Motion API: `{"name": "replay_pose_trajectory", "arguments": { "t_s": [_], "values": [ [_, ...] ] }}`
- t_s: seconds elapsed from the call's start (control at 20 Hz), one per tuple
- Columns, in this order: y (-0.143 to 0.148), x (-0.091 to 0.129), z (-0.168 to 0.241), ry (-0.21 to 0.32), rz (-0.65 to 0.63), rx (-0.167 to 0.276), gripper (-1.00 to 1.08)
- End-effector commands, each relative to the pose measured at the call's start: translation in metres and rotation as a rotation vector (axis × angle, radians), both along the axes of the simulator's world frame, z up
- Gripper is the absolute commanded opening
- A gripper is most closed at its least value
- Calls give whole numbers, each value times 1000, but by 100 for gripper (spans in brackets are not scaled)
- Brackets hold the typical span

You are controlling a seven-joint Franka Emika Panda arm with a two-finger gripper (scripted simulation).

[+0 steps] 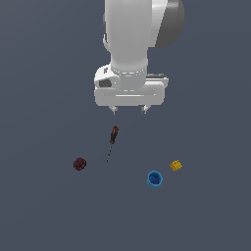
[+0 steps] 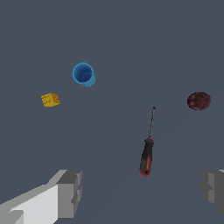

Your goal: Pick up a designated object from a clutter of objects.

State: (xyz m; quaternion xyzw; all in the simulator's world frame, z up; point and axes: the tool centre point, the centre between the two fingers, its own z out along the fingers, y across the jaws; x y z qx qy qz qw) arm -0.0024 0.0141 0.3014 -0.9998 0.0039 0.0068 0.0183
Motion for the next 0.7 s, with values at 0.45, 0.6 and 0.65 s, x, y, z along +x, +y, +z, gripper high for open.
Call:
{"name": "replay_pose_trajectory", "arguments": {
  "t_s": [0.45,0.6,0.65],
  "values": [
    [24,21,-24,-1,41,-16,100],
    [38,32,-38,-2,64,-24,100],
    [44,36,-44,-3,73,-27,100]
  ]
}}
